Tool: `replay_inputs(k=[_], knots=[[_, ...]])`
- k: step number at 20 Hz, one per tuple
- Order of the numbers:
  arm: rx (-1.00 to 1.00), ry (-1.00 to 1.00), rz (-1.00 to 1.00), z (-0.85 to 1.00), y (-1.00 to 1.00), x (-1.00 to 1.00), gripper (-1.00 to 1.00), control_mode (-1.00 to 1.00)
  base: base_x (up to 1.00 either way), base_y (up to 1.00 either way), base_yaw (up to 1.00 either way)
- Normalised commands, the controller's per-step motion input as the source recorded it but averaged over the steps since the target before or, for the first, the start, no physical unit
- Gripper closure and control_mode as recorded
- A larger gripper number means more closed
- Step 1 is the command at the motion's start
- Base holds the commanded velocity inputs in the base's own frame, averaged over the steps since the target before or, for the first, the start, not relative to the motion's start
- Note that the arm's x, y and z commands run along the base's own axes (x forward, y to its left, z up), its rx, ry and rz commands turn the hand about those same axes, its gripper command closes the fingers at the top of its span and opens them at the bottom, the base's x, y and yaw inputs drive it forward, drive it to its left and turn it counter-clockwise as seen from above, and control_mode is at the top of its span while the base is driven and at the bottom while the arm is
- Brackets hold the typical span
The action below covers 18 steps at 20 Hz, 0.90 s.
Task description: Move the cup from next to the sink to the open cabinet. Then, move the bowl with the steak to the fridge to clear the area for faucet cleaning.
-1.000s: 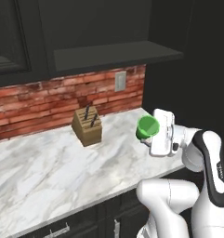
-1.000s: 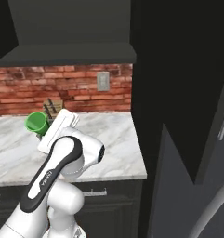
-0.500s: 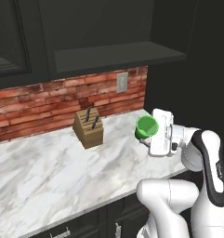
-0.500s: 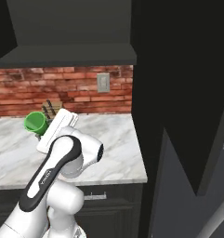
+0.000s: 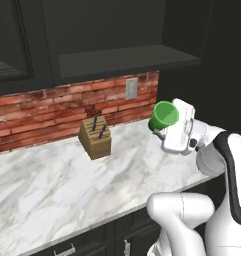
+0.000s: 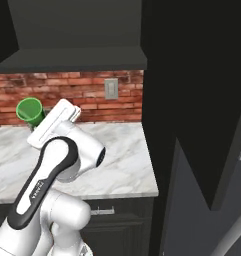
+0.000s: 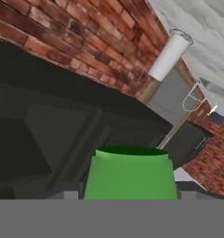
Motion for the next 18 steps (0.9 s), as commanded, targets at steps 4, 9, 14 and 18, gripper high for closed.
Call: replay_inputs(k=[4, 9, 14, 18], knots=[[0.07, 0.23, -0.23, 1.00, 0.00, 0.00, 1.00, -1.00, 0.00, 0.00, 0.00], [0.05, 0.26, -0.19, 1.00, 0.00, -0.12, 1.00, -1.00, 0.00, 0.00, 0.00], [0.07, 0.33, -0.03, 1.00, -0.03, -0.28, 1.00, -1.00, 0.00, 0.00, 0.00], [0.04, 0.22, 0.00, 0.39, -0.03, -0.06, 1.00, -1.00, 0.00, 0.00, 0.00]])
